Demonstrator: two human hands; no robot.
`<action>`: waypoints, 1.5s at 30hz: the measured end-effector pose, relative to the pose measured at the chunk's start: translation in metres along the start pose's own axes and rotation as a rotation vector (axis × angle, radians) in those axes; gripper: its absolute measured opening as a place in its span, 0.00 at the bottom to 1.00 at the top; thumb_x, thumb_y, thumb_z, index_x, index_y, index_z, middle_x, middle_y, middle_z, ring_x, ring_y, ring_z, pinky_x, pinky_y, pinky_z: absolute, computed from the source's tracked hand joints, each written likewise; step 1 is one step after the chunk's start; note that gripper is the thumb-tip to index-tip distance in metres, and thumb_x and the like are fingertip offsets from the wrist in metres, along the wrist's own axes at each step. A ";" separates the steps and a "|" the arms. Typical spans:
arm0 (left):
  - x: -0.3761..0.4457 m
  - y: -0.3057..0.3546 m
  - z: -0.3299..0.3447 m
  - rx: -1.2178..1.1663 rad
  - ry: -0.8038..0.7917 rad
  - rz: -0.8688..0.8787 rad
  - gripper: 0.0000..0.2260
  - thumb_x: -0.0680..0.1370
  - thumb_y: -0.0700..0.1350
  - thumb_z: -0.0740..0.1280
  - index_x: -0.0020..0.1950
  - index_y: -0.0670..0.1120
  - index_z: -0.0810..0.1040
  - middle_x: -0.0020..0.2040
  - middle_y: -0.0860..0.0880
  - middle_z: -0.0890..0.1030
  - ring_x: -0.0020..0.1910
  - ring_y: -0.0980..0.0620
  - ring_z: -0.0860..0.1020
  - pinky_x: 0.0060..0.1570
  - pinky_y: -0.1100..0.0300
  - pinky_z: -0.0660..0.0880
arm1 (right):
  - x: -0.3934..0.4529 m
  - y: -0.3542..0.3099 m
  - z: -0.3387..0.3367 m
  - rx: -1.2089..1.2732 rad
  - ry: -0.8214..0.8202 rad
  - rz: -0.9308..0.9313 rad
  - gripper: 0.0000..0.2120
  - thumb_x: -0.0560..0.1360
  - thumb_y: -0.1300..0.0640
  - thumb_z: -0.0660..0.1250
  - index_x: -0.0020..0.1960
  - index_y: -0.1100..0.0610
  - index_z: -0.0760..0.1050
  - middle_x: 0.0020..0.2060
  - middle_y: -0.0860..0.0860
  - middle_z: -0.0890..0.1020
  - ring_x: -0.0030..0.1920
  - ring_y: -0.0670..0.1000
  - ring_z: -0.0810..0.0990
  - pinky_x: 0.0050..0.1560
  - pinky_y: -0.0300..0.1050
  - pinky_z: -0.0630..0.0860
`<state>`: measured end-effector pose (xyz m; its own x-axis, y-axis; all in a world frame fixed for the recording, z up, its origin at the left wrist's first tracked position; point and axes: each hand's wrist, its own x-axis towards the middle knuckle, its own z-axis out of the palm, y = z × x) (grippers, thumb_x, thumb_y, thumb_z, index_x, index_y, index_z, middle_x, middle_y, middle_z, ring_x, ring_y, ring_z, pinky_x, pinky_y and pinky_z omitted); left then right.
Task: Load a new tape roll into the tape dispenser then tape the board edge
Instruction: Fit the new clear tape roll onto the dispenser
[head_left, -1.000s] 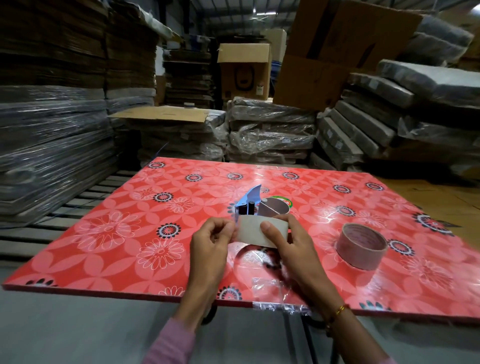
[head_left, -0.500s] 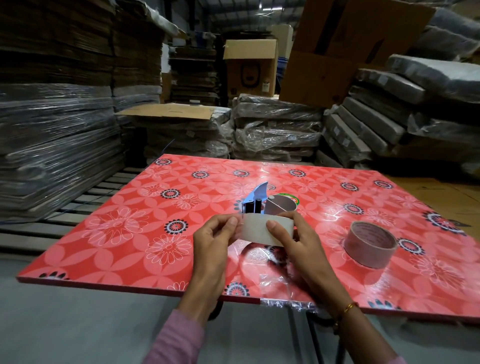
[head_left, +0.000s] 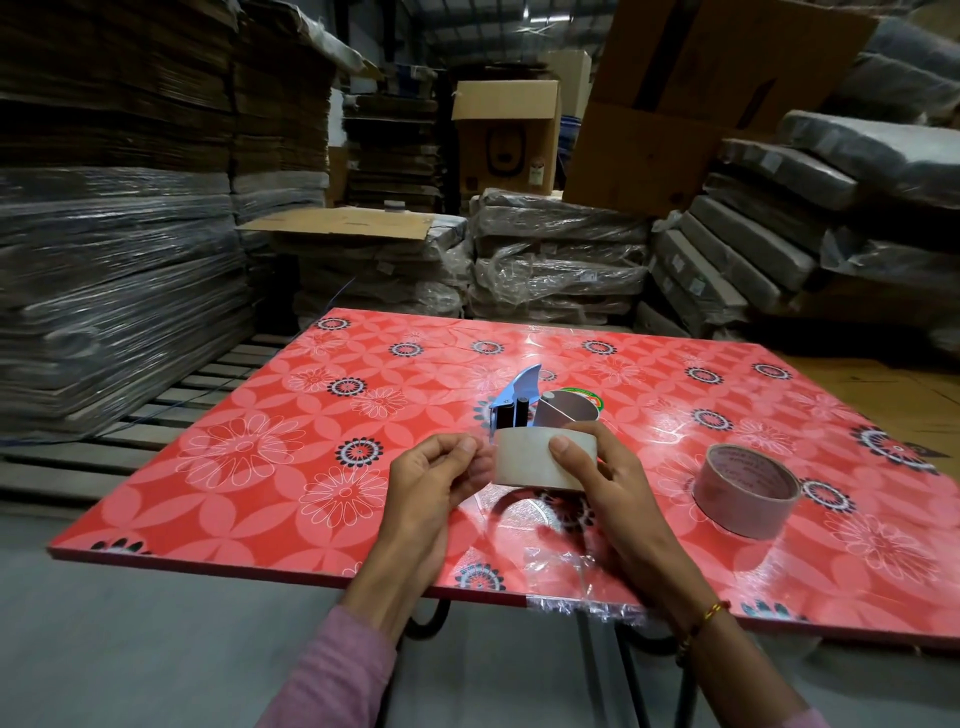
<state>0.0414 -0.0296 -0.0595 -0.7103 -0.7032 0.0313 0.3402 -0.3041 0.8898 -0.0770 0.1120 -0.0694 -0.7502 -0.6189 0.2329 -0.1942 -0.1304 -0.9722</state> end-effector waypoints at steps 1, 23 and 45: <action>0.000 0.001 -0.001 -0.008 -0.008 -0.013 0.04 0.79 0.34 0.66 0.47 0.37 0.81 0.36 0.47 0.85 0.34 0.55 0.82 0.41 0.64 0.82 | 0.000 0.000 0.000 0.014 -0.002 0.009 0.19 0.72 0.40 0.73 0.56 0.50 0.78 0.47 0.56 0.82 0.47 0.61 0.83 0.48 0.76 0.79; 0.003 0.020 0.003 -0.270 -0.375 -0.266 0.12 0.73 0.37 0.66 0.56 0.40 0.78 0.46 0.42 0.83 0.41 0.48 0.80 0.38 0.57 0.80 | -0.012 -0.011 -0.030 0.331 -0.133 0.130 0.26 0.72 0.45 0.74 0.62 0.62 0.76 0.58 0.71 0.79 0.55 0.67 0.81 0.55 0.63 0.80; 0.123 -0.011 0.026 1.367 -0.237 0.395 0.33 0.72 0.50 0.73 0.75 0.58 0.65 0.71 0.45 0.67 0.69 0.41 0.68 0.65 0.50 0.69 | -0.023 -0.001 -0.066 0.425 0.152 0.092 0.20 0.68 0.46 0.79 0.45 0.57 0.73 0.41 0.62 0.77 0.39 0.58 0.81 0.44 0.64 0.84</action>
<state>-0.0656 -0.0960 -0.0534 -0.8407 -0.4318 0.3268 -0.2141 0.8194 0.5318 -0.1012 0.1774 -0.0724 -0.8423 -0.5267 0.1149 0.1301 -0.4055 -0.9048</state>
